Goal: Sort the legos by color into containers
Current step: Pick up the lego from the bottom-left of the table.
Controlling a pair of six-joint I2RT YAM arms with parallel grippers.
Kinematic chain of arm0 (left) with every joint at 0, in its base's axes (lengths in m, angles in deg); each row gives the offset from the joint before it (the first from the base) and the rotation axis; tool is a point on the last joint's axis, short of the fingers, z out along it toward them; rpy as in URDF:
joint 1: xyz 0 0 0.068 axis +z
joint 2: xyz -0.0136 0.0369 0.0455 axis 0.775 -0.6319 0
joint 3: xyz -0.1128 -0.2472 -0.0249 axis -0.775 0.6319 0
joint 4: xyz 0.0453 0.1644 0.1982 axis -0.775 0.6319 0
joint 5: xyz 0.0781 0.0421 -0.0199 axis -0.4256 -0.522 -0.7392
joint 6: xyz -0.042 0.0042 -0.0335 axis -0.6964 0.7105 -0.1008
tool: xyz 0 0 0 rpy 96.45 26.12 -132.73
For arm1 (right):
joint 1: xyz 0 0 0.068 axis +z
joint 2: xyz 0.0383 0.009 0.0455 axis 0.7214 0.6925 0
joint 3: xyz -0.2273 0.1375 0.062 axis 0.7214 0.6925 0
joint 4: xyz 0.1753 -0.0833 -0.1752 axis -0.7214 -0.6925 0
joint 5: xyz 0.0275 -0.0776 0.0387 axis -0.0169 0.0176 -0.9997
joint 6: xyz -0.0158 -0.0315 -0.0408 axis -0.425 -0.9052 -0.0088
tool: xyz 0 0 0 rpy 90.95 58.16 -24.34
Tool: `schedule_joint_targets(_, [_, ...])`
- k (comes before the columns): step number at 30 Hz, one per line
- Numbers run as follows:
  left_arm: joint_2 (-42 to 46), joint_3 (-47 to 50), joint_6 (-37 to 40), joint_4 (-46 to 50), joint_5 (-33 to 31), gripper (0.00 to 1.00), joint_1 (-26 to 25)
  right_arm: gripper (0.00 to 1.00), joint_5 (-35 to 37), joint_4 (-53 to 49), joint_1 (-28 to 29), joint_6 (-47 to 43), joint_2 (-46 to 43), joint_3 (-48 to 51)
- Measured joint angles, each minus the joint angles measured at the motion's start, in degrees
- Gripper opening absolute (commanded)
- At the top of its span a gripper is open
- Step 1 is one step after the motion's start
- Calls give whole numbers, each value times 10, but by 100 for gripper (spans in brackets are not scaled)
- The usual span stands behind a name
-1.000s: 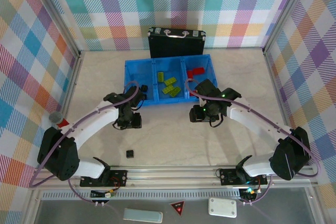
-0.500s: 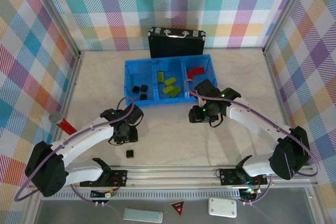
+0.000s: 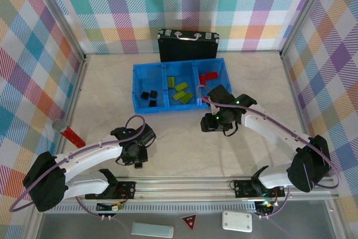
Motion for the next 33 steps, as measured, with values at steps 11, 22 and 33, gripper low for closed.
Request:
schedule_joint_targets(11, [-31, 36, -37, -43, 1, 43, -33, 48, -2, 0, 2, 0, -3, 5])
schedule_joint_targets(22, [-39, 36, -47, -49, 0, 37, -45, 48, -2, 0, 3, 1, -8, 10])
schedule_joint_targets(33, [-40, 23, -45, -39, -7, 37, -47, 48, -2, 0, 5, 1, -9, 10])
